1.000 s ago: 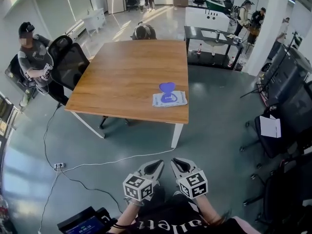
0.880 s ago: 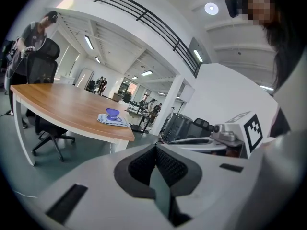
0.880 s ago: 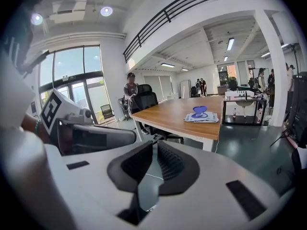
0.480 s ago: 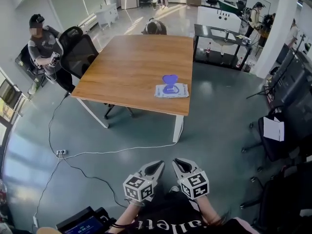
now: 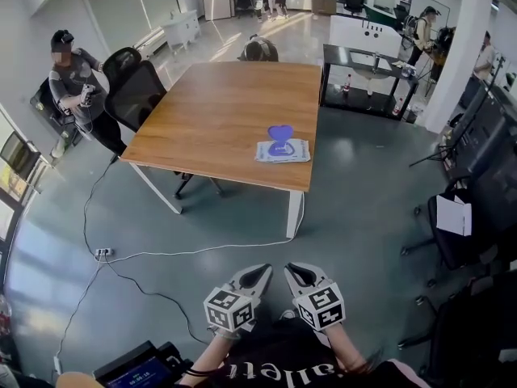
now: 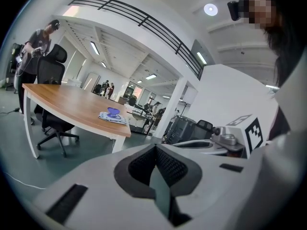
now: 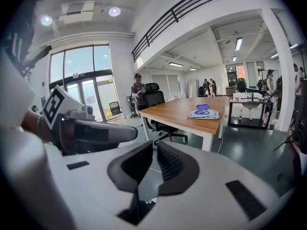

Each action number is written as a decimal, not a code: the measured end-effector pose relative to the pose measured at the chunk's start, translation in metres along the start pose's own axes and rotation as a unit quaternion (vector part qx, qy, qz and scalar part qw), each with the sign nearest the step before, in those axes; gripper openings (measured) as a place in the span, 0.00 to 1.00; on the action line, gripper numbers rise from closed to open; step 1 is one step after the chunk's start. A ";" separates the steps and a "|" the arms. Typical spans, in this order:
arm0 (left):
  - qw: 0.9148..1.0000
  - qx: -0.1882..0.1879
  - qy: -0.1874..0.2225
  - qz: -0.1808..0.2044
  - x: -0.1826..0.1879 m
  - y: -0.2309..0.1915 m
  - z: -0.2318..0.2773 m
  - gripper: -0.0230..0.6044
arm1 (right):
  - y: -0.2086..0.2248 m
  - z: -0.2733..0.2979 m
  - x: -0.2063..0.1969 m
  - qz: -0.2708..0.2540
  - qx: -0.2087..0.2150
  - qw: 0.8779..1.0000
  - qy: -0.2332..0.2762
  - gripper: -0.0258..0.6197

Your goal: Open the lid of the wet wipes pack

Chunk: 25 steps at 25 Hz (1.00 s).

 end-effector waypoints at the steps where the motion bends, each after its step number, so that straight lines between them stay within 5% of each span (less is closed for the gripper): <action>1: 1.000 0.000 0.001 0.001 -0.001 0.001 0.003 0.04 | 0.003 -0.001 -0.002 -0.001 -0.001 1.000 0.000 0.10; 25: 1.000 -0.006 -0.012 0.003 -0.006 0.005 0.018 0.04 | 0.017 -0.009 -0.010 0.000 -0.008 1.000 -0.004 0.10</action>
Point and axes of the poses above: the fingertips, and each gripper's own axes: z forward along the fingers, y to its right, x out of its top, the point moved 8 cm from there along -z, backward along the fingers, and after that the axes turned 12 degrees about -x, right-handed, at the moved point
